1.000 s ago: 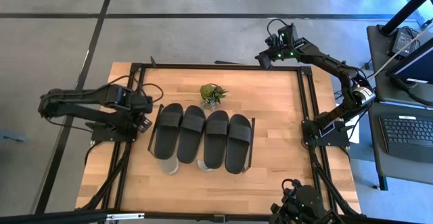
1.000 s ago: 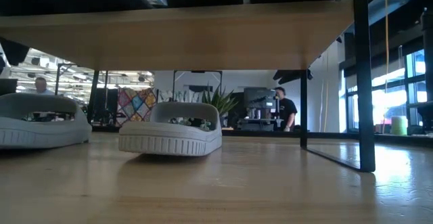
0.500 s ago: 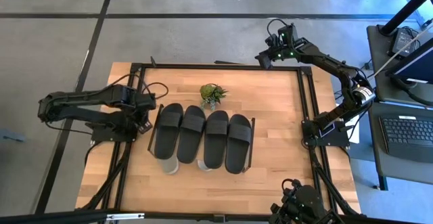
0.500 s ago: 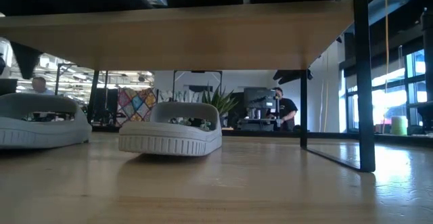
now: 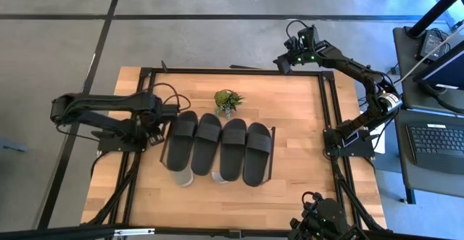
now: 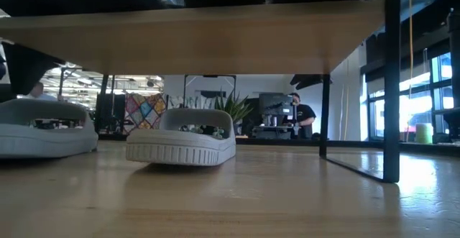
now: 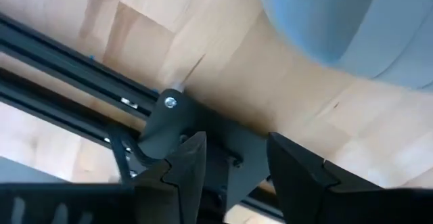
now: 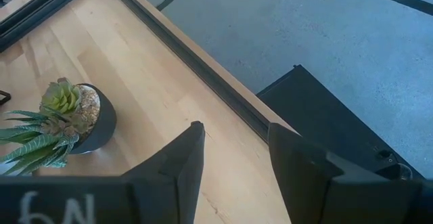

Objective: Pick and place slides into the shelf
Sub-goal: Adjust the shelf

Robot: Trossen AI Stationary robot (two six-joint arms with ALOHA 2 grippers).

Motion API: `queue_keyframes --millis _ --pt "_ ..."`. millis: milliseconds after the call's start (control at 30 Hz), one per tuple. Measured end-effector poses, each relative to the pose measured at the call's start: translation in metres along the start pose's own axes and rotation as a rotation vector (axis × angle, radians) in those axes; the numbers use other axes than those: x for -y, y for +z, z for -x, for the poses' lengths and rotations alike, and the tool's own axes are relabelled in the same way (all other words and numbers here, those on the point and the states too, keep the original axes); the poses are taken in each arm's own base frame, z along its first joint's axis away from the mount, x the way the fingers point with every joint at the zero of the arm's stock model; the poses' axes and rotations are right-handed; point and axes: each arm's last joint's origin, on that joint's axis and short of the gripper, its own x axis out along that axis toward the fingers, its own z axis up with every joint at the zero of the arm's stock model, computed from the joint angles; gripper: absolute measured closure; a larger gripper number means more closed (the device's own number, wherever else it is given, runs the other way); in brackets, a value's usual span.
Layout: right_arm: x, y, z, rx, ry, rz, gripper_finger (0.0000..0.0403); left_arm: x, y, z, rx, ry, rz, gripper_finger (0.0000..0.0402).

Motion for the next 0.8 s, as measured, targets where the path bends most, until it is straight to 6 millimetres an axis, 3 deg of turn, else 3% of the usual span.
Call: queue_keyframes --millis 300,800 --pt "0.000 0.000 0.000 -0.004 0.000 0.002 0.0237 0.005 0.014 -0.009 -0.062 0.026 -0.183 0.0253" --pt "0.000 0.000 0.000 -0.002 0.000 0.007 0.0238 0.012 0.032 -0.026 -0.082 0.045 -0.184 0.0253"
